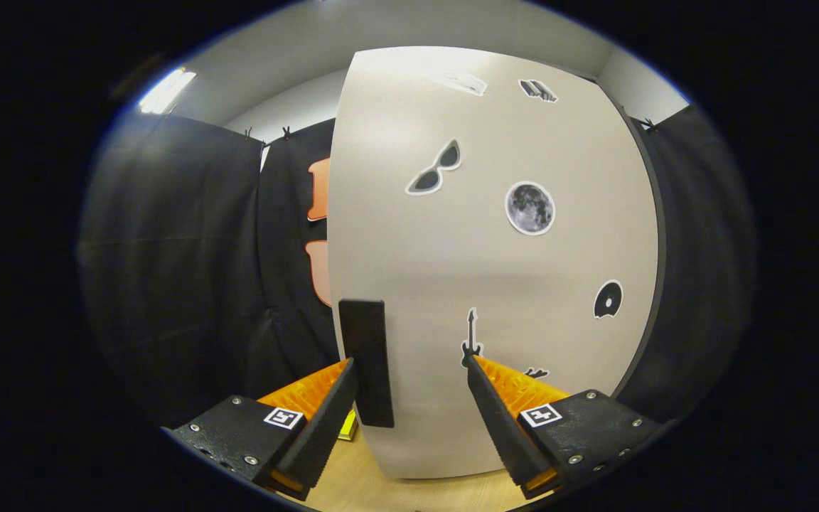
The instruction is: Open the shoe cabinet door, grab the shoes and put them into the shoe cabinet, then close the shoe cabinet door.
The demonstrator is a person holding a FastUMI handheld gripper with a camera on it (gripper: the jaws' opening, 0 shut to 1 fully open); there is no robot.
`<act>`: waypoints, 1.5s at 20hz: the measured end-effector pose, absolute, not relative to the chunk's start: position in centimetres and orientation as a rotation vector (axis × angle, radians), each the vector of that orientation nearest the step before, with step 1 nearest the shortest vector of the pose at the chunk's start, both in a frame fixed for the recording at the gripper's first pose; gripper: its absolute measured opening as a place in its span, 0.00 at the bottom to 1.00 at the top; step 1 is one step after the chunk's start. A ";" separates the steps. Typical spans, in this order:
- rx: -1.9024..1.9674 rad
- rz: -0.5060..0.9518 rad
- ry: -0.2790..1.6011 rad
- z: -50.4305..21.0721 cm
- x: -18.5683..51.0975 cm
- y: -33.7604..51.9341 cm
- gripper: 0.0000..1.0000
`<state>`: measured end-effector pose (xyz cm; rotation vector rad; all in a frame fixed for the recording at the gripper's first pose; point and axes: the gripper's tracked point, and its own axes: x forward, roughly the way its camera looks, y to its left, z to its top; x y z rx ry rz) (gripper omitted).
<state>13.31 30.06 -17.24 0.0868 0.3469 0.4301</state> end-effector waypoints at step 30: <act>0.003 0.172 0.076 -2.6 6.1 15.9 0.95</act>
